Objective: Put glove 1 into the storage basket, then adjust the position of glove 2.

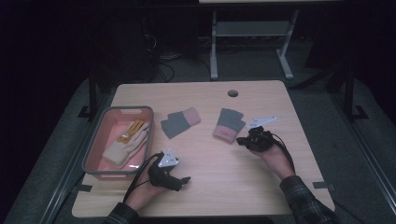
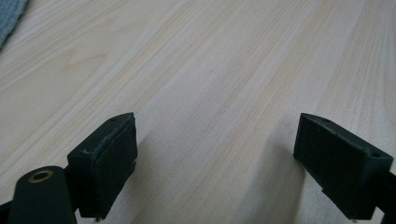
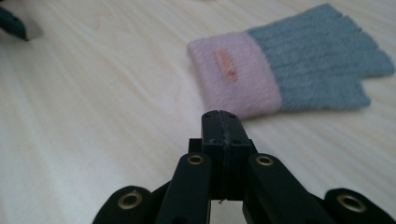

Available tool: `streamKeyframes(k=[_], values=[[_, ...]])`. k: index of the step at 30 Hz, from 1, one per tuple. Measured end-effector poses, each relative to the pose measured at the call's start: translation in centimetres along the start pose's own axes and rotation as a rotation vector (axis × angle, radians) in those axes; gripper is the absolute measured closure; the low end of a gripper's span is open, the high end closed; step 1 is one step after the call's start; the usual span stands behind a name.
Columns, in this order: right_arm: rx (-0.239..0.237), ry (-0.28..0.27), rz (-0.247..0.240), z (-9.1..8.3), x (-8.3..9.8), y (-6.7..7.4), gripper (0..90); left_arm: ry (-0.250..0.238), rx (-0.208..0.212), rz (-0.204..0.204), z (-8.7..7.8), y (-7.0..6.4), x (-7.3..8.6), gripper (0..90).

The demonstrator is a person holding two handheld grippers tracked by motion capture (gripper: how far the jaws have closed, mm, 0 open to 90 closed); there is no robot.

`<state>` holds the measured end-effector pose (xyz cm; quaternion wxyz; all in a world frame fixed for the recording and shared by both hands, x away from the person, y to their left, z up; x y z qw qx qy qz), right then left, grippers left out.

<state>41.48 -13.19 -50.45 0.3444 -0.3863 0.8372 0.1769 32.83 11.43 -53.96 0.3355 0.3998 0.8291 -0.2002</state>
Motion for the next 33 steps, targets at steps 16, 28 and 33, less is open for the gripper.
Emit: streamKeyframes(k=[16,28,33], values=[[0.008,-0.017,0.045,4.6,-2.8,-2.8,90.0,0.003,-0.001,0.001,0.0,0.0,0.0,12.7],[-0.003,0.014,0.017,5.5,-2.4,-2.4,90.0,0.002,-0.004,0.001,-0.2,-0.1,0.2,12.7],[-0.023,0.039,-0.006,5.2,-2.3,-1.8,90.0,0.003,-0.003,0.001,-0.2,-0.1,0.2,12.7]])
Point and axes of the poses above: each handheld gripper's, and its own axes: z roughly forward along the jaws, x roughly out of its underside, y roughly to its left, the point moved 9 cm from there along z, roughly forward along the jaws, and after that the axes turned 5 degrees about -z, right-handed, at the moved point
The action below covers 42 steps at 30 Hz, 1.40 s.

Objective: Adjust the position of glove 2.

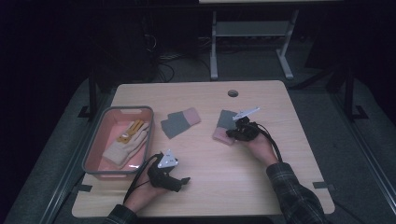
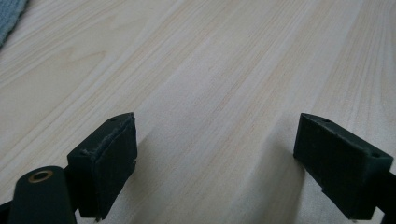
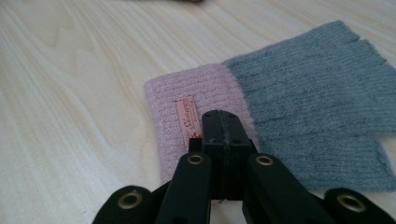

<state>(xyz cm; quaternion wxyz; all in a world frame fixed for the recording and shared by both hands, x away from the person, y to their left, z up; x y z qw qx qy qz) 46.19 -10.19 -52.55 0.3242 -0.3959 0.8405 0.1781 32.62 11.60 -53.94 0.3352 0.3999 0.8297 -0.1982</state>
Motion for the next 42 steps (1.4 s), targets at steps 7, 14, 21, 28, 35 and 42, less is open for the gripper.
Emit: streamKeyframes(k=[7,14,21,28,35,42], values=[[-0.029,0.015,-0.016,-0.4,0.5,1.3,90.0,0.000,-0.001,0.000,0.0,0.0,0.0,12.7],[-0.047,0.030,-0.040,-1.3,1.4,3.1,90.0,0.000,0.002,-0.005,0.0,-0.1,0.0,12.7],[-0.065,0.043,-0.068,-2.3,2.5,4.8,90.0,0.001,0.004,-0.003,0.0,-0.1,0.0,12.7],[-0.075,0.054,-0.077,-3.6,4.0,6.3,90.0,0.001,0.003,0.002,0.0,-0.1,0.0,12.7],[-0.093,0.061,-0.090,-4.9,5.3,7.9,90.0,0.000,0.004,0.001,0.0,-0.1,0.0,12.7],[-0.102,0.068,-0.096,-6.2,6.7,9.4,90.0,0.003,0.004,0.003,0.0,-0.3,0.0,12.7]])
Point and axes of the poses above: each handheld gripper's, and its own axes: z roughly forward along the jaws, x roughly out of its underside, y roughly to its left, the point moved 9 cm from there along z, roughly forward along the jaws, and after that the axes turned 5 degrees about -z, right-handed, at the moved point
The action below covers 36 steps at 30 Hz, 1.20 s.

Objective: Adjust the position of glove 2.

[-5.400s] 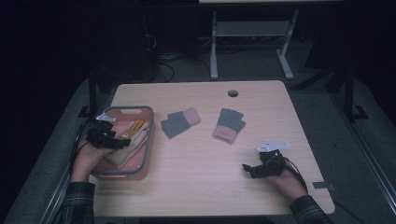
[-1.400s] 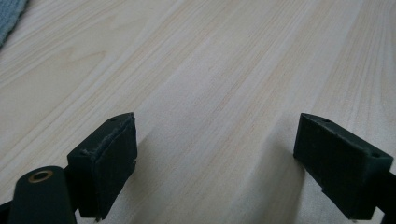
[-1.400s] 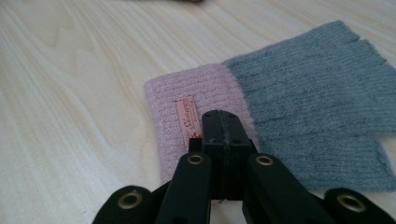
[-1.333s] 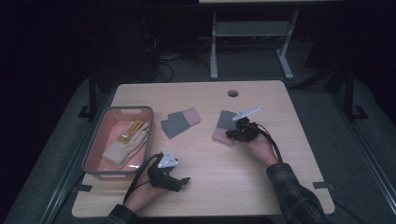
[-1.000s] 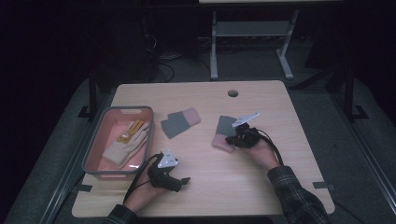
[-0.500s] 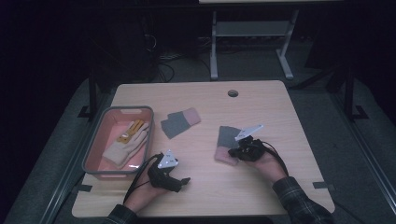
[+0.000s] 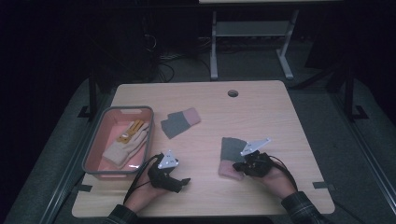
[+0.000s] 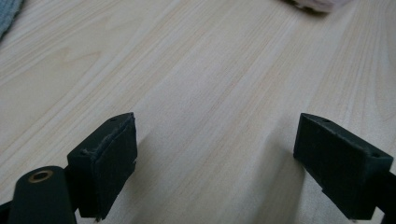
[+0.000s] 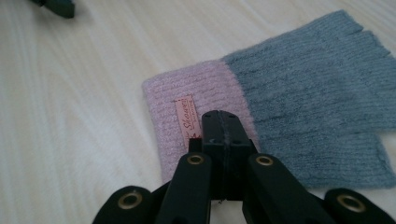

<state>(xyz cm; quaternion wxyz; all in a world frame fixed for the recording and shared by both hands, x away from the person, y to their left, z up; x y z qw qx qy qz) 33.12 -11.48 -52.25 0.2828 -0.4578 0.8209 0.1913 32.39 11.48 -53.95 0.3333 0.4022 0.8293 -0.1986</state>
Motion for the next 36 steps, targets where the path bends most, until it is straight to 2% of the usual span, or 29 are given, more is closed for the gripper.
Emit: streamKeyframes(k=[8,12,14,16,22,24,25,30,33,36], values=[[-0.019,-0.005,-0.007,-0.9,1.2,2.1,90.0,0.000,-0.002,-0.001,0.0,0.0,0.0,12.5],[-0.018,-0.002,-0.012,-0.9,1.2,2.1,90.0,-0.002,-0.002,0.001,0.1,-0.1,-0.1,12.5],[-0.018,-0.019,-0.011,-1.2,0.9,2.1,82.1,-0.003,-0.002,-0.001,0.1,-0.1,-0.1,12.5],[0.002,-0.030,-0.013,-1.6,0.8,1.8,76.2,-0.003,-0.002,-0.001,0.1,-0.1,-0.1,12.5],[0.073,-0.056,0.026,-2.2,1.2,-0.2,57.3,-0.003,-0.001,-0.001,0.1,-0.1,-0.1,12.5],[0.098,-0.066,0.046,-2.5,1.4,-1.0,51.6,-0.003,-0.001,-0.001,0.1,-0.1,-0.1,12.5],[0.100,-0.073,0.070,-2.6,1.5,-1.4,48.2,-0.003,-0.001,-0.001,0.1,-0.1,-0.1,12.5],[0.145,-0.073,0.138,-3.3,2.8,-4.0,39.5,-0.003,-0.001,-0.002,0.1,-0.1,-0.1,12.5],[0.184,-0.074,0.173,-3.6,3.7,-5.7,29.8,-0.003,-0.001,-0.002,0.1,-0.1,-0.1,12.5],[0.217,-0.075,0.186,-3.5,4.6,-7.3,22.0,-0.001,0.001,-0.002,0.1,-0.1,-0.1,12.5]])
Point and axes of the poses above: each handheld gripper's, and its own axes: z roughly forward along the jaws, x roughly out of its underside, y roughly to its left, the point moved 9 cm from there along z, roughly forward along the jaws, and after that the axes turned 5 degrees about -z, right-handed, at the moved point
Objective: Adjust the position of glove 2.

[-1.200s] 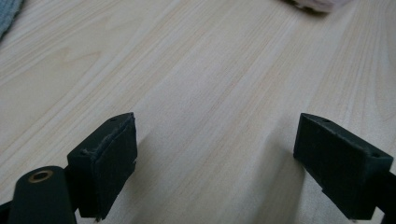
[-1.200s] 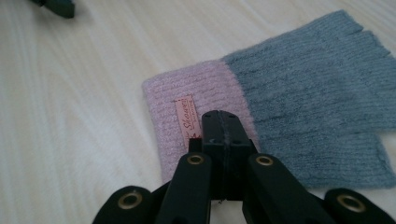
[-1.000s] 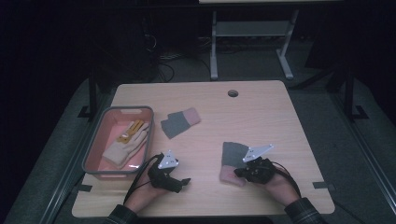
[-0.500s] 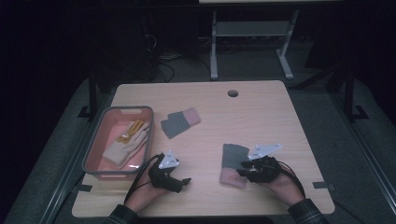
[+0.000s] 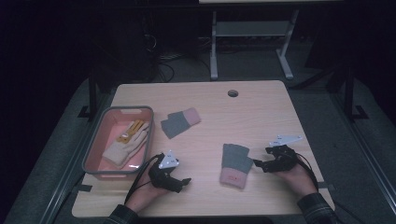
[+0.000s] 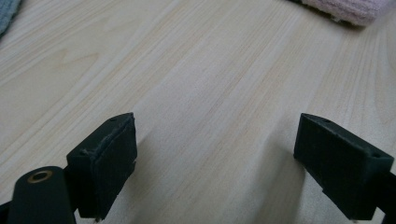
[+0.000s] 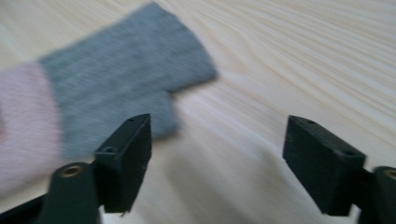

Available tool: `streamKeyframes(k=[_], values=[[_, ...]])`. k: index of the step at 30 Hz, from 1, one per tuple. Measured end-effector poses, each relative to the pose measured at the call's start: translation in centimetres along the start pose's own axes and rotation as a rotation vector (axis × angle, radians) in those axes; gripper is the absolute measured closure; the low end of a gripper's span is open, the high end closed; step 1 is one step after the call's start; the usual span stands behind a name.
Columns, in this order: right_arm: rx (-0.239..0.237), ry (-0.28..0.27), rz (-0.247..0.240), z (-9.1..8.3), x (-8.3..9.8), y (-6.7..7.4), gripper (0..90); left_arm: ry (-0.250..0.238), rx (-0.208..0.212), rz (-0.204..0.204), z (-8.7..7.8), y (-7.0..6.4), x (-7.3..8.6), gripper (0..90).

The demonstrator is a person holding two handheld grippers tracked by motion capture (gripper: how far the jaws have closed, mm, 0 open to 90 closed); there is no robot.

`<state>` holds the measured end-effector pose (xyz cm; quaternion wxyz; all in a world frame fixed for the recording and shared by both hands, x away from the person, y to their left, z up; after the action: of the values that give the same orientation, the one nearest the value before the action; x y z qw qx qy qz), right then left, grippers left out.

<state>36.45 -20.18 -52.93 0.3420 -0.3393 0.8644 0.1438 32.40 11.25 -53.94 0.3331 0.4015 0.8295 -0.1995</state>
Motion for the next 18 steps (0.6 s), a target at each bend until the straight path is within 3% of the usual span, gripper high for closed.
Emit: streamKeyframes(k=[3,10,14,16,18], values=[[0.021,0.003,0.010,0.4,0.6,-1.0,15.5,0.000,0.001,0.000,0.0,0.0,0.0,12.5],[0.075,-0.011,0.013,0.9,1.1,-2.4,13.8,-0.002,0.000,0.002,0.1,0.0,-0.1,12.5],[0.075,-0.019,0.018,0.8,1.2,-2.6,13.3,-0.007,-0.002,0.000,0.1,0.0,-0.2,12.9],[0.081,-0.039,0.019,0.9,1.3,-2.7,9.4,-0.006,-0.005,-0.012,0.1,0.0,-0.3,15.6],[0.084,-0.039,0.021,0.9,1.3,-2.7,9.4,-0.006,-0.016,-0.021,0.1,0.1,-0.7,30.3]])
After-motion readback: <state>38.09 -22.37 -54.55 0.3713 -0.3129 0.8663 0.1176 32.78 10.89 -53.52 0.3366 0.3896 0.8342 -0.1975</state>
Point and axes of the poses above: each handheld gripper's, and its own axes: z roughly forward along the jaws, x roughly out of its underside, y roughly to its left, the point moved 9 cm from there along z, roughly forward along the jaws, and after that the axes turned 5 degrees about -z, right-handed, at the moved point
